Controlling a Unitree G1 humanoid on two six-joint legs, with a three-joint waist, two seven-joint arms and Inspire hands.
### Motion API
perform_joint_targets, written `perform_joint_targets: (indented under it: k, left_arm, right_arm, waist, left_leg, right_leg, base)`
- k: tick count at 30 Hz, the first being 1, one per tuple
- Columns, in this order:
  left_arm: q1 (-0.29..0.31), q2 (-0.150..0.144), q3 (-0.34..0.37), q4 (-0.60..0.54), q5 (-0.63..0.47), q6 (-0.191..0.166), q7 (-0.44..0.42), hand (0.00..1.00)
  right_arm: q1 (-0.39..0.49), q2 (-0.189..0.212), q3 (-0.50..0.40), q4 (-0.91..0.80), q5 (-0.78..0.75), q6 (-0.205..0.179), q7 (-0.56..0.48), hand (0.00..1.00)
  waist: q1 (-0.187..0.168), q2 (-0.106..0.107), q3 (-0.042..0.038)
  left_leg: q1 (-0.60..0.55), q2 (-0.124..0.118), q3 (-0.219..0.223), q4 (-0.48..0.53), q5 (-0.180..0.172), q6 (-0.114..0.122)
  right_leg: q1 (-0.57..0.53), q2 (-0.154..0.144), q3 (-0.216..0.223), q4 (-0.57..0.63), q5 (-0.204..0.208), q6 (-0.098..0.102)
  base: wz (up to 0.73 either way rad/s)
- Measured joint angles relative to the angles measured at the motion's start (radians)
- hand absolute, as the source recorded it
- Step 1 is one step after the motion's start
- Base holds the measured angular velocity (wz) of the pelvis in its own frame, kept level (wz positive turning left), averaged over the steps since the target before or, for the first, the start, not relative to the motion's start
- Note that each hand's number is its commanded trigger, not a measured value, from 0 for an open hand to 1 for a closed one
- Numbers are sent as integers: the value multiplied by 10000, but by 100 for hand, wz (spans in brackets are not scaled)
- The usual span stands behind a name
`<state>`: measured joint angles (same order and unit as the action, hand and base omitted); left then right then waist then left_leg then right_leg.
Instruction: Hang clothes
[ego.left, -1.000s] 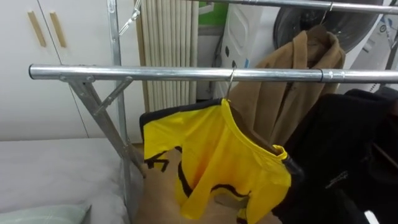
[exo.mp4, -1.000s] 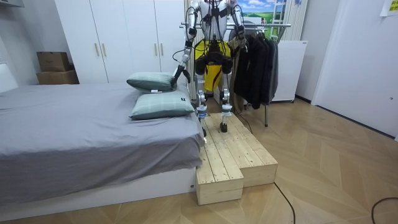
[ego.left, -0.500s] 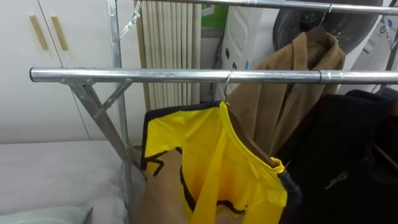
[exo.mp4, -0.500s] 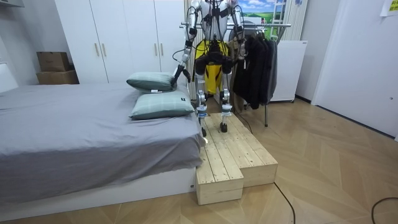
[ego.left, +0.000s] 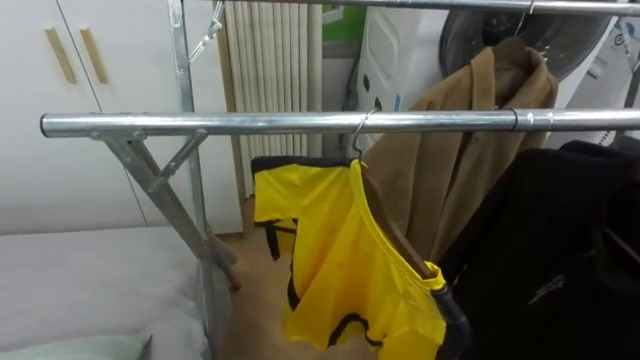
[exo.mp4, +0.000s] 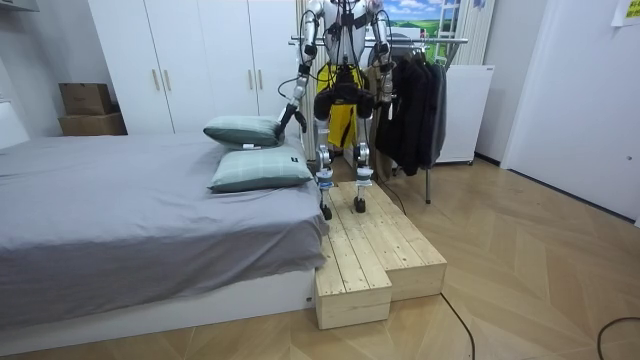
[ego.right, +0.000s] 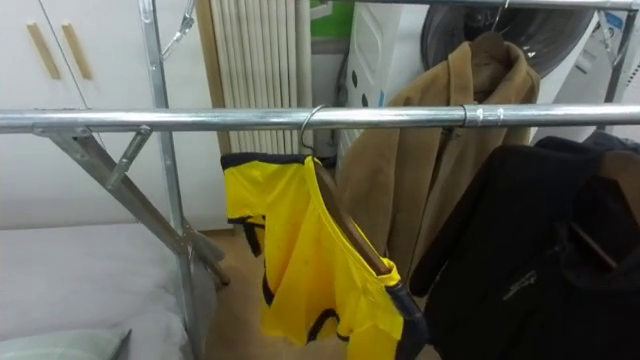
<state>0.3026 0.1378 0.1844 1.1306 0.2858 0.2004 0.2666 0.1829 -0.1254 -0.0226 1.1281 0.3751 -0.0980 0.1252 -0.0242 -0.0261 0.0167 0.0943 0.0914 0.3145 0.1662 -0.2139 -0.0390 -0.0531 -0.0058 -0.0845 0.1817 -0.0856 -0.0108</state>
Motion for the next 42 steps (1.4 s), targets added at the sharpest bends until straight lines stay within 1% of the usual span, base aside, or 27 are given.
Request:
perform_joint_targets:
  k: [3, 8, 11, 14, 17, 20, 21, 22, 24, 31, 36, 42]
  left_arm:
    - [-2, -60, -2, 13, -20, -1, -2, 0]
    - [-14, -106, -23, 117, -110, -1, -214, 0]
    - [-25, -102, -132, 331, -185, -6, -473, 0]
    - [-26, -99, -277, 412, -211, -4, -657, 0]
    - [-27, -62, -326, 473, -211, 38, -847, 0]
    - [-43, -42, -329, 471, -209, 136, -1023, 0]
    - [-46, -36, -333, 471, -209, 164, -1053, 0]
    - [-53, -35, -334, 471, -209, 188, -1073, 0]
    - [-88, -24, -334, 471, -207, 270, -1240, 0]
    - [-115, -14, -373, 471, -207, 336, -1276, 0]
    - [-140, -12, -411, 471, -206, 411, -1261, 0]
    - [-140, -7, -443, 476, -195, 411, -1270, 0]
  right_arm:
    - [-59, 7, 6, 433, 618, 1, 220, 0]
    - [-64, -20, -7, 645, 653, -9, 420, 0]
    - [-283, -58, -11, 940, 505, 34, 409, 0]
    - [-568, -62, -13, 1371, 507, 164, 403, 0]
    - [-700, -67, -15, 1575, 534, 343, 369, 0]
    - [-737, -64, -9, 1593, 531, 379, 304, 0]
    - [-737, -65, -1, 1593, 537, 461, 295, 0]
    - [-737, -65, -6, 1592, 546, 482, 295, 0]
    - [-753, -69, -6, 1591, 554, 562, 294, 0]
    - [-761, -70, 3, 1594, 550, 589, 295, 0]
    - [-838, -82, -1, 1583, 535, 777, 295, 0]
    - [-844, -82, 5, 1588, 525, 762, 299, 0]
  waist:
    - [10, 54, -21]
    - [-3, 158, -50]
    - [-14, 198, -56]
    - [-15, 192, -53]
    - [-33, 153, -25]
    - [-43, 148, -30]
    - [-42, 169, -46]
    - [-44, 157, -39]
    - [-42, 175, -51]
    - [-40, 186, -55]
    - [-48, 165, -54]
    - [-44, 148, -38]
  left_leg:
    - [9, -4, -3, 2, 0, 0]
    - [61, -4, 7, 3, 1, 0]
    - [90, -9, 34, 3, 1, 1]
    - [118, -12, 33, 1, 1, 1]
    - [210, -12, 9, -20, -1, 1]
    - [216, -19, 9, -22, -4, 2]
    - [216, -19, 9, -21, -4, 2]
    - [214, -18, 9, -21, -5, 2]
    - [215, -18, 8, -22, -6, 1]
    - [213, -18, -13, -20, -6, 0]
    - [216, -15, -14, -19, -6, 0]
    - [231, -13, -49, -22, -6, 0]
  right_leg:
    - [1, -4, 5, 10, 0, 0]
    - [30, -4, 5, 31, 0, 0]
    - [28, -9, 34, 18, -10, 6]
    - [47, -15, 35, 31, -21, 5]
    - [168, -16, 13, 18, -25, 10]
    - [182, -20, 13, 24, -25, 12]
    - [187, -20, 9, 21, -25, 12]
    - [185, -19, 1, 21, -25, 12]
    - [187, -19, 1, 20, -26, 12]
    - [188, -18, -3, 10, -27, 14]
    - [196, -16, -3, 13, -28, 14]
    - [276, -15, -36, -123, -27, 14]
  base:
    - [0]
    - [0]
    - [-2]
    - [0]
    - [1]
    - [0]
    - [0]
    - [0]
    - [0]
    - [0]
    - [0]
    - [1]
